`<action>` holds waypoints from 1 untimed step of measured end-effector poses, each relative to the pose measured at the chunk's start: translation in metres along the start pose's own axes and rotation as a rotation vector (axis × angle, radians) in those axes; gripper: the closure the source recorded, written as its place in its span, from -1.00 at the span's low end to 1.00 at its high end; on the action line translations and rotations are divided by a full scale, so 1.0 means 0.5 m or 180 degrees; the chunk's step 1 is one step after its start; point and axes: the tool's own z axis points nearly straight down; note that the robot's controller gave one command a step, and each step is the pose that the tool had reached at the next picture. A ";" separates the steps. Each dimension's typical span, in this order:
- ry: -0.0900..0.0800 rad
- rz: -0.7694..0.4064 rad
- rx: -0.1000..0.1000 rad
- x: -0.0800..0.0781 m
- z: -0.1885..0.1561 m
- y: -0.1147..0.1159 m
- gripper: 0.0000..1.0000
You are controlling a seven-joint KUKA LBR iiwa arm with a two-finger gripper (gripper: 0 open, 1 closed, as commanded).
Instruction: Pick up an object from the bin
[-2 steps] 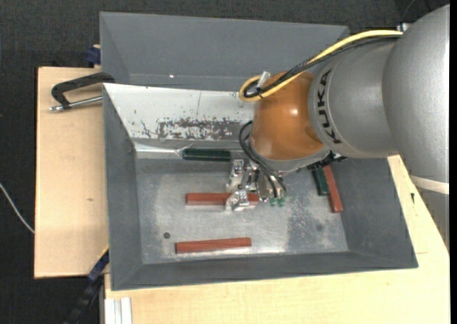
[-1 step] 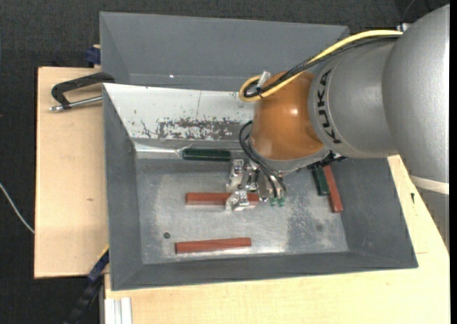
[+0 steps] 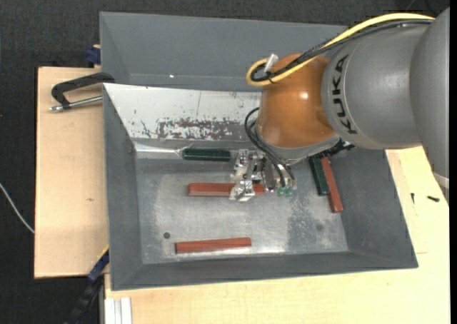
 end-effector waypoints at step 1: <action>-0.0011 0.0100 -0.0001 -0.013 -0.139 0.002 1.00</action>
Offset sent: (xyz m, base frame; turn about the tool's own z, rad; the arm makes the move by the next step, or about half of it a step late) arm -0.0079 0.0008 0.1188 0.0058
